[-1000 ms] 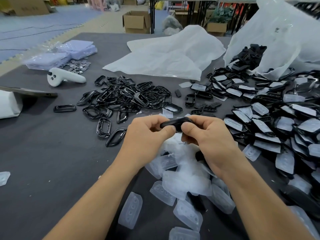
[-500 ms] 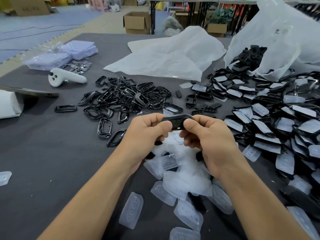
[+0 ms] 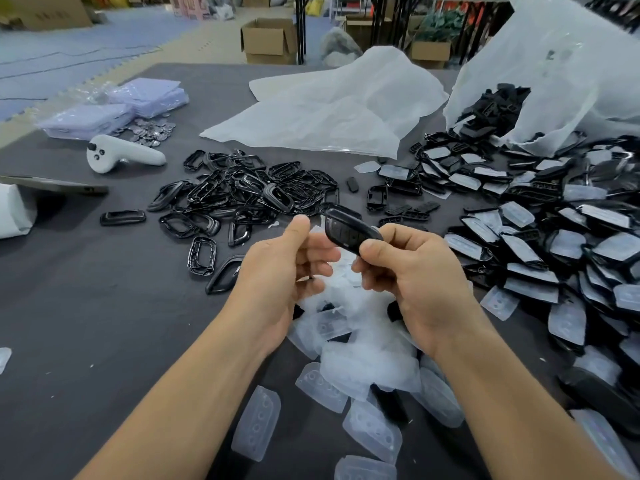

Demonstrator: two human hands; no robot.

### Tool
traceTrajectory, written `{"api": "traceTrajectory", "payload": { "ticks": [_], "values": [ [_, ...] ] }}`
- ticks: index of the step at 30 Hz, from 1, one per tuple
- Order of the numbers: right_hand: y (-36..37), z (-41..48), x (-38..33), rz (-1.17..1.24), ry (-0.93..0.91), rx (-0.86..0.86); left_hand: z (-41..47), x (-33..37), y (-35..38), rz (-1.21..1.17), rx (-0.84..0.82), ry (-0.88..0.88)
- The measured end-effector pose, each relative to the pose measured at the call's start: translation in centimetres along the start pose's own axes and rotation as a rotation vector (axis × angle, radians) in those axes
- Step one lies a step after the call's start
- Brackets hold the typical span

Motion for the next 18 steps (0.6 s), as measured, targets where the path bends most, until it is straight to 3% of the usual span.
{"api": "traceTrajectory", "payload": {
  "ticks": [5,9,14,18],
  "values": [
    [0.2,-0.3,0.6,-0.518,-0.35,0.202,-0.3,0.1,-0.2,0.085,-0.004,0.046],
    [1.3,-1.3,0.7,-0.777,-0.573,0.17,-0.3,-0.2,-0.3,0.11,0.009,0.061],
    [2.0,-1.3,0.8,-0.91,-0.606,0.14,0.3,-0.1,-0.9,0.108,-0.001,0.044],
    [1.5,-0.9,1.5,-0.711,-0.391,0.061,0.8,-0.3,-1.2,0.137,0.108,0.091]
  ]
}}
Point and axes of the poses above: each hand's wrist, its own z-axis towards the middle knuckle, its own y-axis out of the palm, x = y × z, the point moved 2 cm from there along z, towards the middle knuckle, and after that the axes turned 1 degree about x, right-handed, at the moved point
